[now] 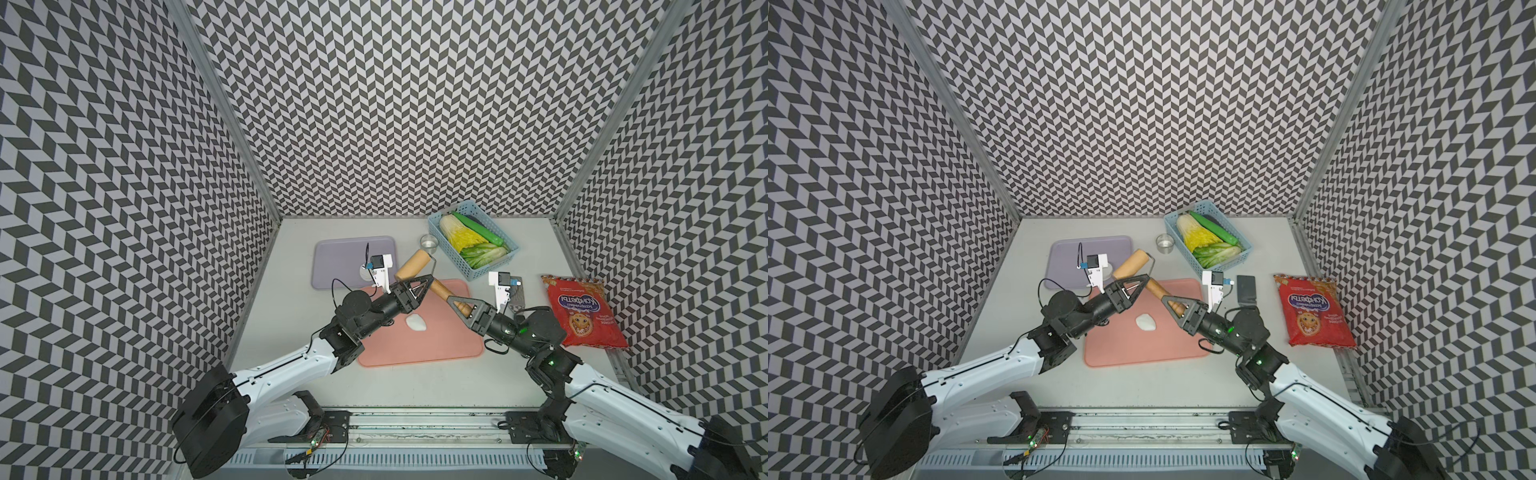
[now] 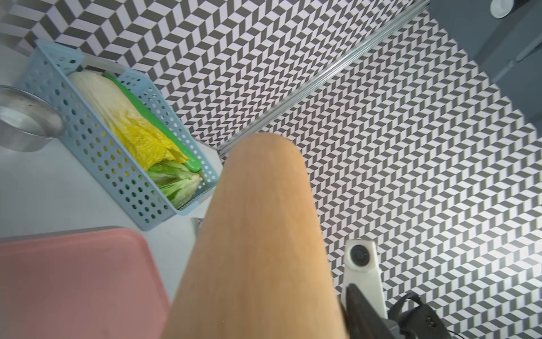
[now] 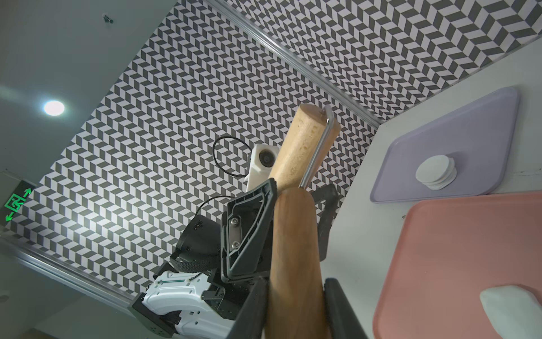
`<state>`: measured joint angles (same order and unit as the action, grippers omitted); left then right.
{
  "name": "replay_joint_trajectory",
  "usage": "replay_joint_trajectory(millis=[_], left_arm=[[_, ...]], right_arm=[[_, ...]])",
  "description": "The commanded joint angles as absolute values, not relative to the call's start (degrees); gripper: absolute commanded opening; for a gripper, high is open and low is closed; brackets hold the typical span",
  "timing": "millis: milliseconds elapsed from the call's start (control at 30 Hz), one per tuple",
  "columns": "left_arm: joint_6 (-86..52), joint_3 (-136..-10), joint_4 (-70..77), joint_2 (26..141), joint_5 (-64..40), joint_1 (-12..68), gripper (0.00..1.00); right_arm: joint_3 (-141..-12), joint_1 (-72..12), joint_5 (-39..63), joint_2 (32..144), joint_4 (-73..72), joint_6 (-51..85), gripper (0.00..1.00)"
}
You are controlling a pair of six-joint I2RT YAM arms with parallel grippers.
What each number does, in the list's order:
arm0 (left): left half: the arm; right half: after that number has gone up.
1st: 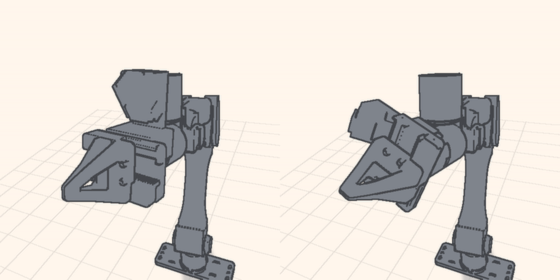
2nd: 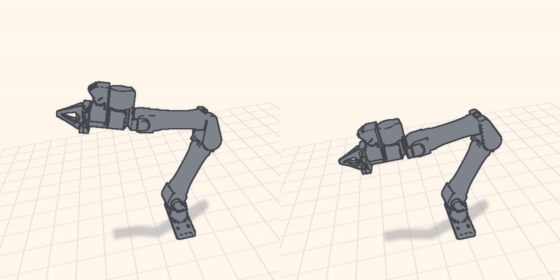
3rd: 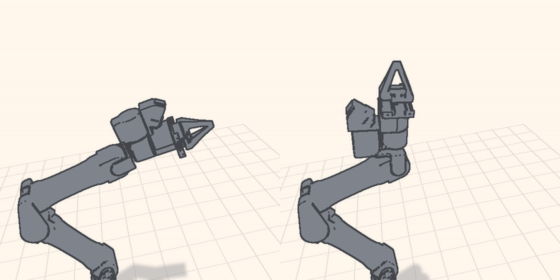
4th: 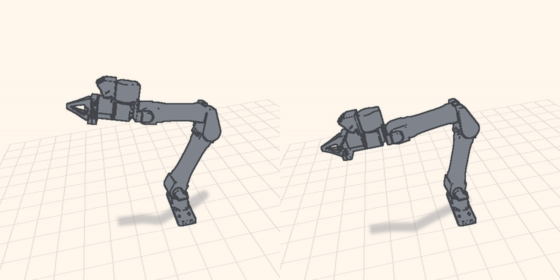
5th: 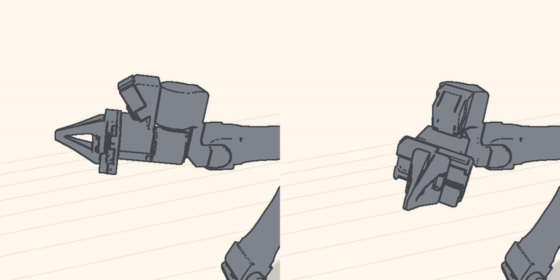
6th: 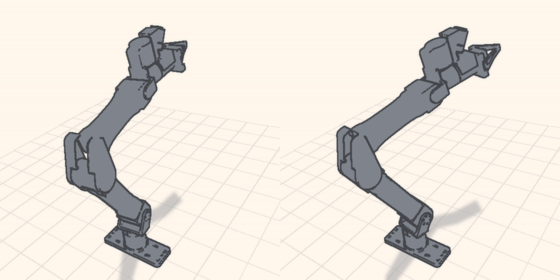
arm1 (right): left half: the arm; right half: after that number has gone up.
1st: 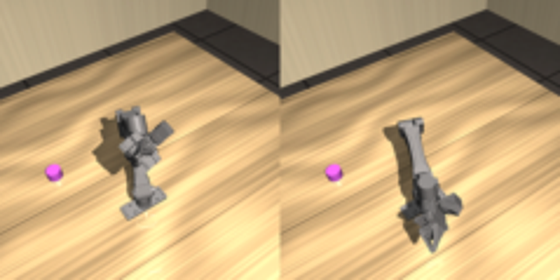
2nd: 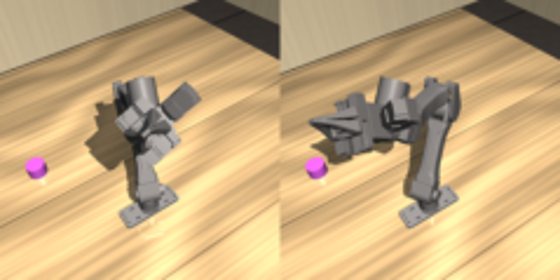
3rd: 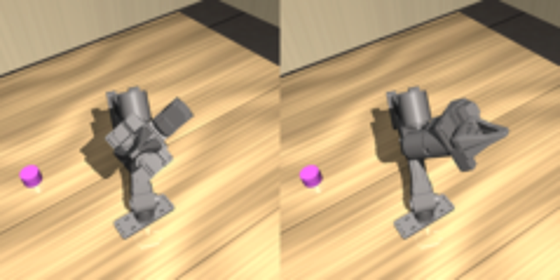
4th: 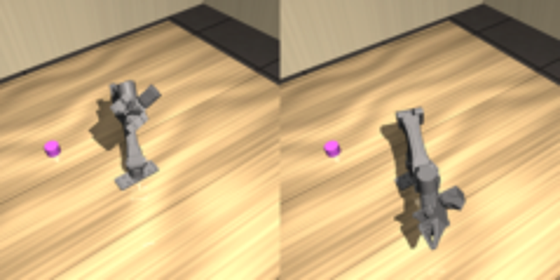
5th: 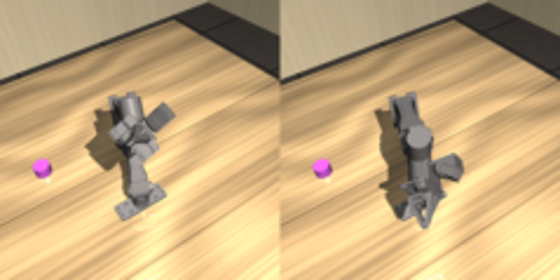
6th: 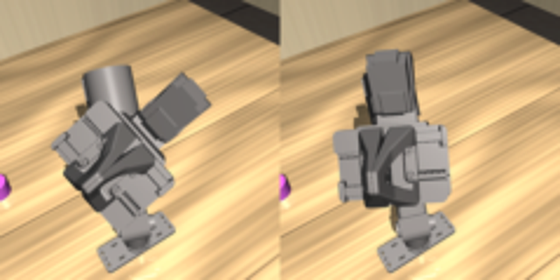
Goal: Roll out the dumpling wrappers from the dough
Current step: Pick up the rolling pin from the center of the board.
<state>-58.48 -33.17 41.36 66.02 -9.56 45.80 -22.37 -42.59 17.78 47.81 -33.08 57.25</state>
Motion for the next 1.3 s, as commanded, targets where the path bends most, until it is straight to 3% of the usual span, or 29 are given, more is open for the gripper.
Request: replay_joint_trajectory(millis=[0, 67, 133, 400, 600, 767, 1167, 1267], left_arm=[[-57.05, -34.43, 44.76, 66.53, -10.98, 46.41, 0.41], [-57.39, -34.77, 45.54, 67.03, -12.1, 46.36, 0.53], [-57.71, -35.31, 45.0, 67.58, -12.91, 46.47, 0.71], [-56.76, -35.08, 44.23, 67.5, -12.28, 47.15, 0.8], [-56.58, -32.54, 41.5, 64.17, -7.95, 47.19, 0.93], [-55.52, -31.67, 41.25, 62.83, -8.2, 47.18, 0.92], [-52.58, -36.89, 42.08, 68.43, -12.15, 48.45, 0.83], [-52.36, -37.26, 42.98, 69.64, -12.7, 48.52, 0.73]], right_arm=[[-22.02, -43.75, 19.12, 48.43, -38.75, 56.35, 0.0], [-21.53, -43.88, 18.19, 48.27, -39.48, 56.99, 0.0], [-20.85, -43.91, 16.19, 47.45, -40.24, 58.55, 0.0], [-21.01, -43.94, 14.61, 47.4, -42.14, 59.3, 0.0], [-20.15, -43.95, 7.36, 42.29, -42.45, 59.29, 0.0], [-21.34, -43.9, 5.38, 41.2, -41.53, 58.36, 0.0], [-24.2, -44.64, 11.86, 48.99, -45.72, 58.39, 0.0], [-25.37, -44.91, 13.36, 50.04, -45.26, 57.68, 0.0]])
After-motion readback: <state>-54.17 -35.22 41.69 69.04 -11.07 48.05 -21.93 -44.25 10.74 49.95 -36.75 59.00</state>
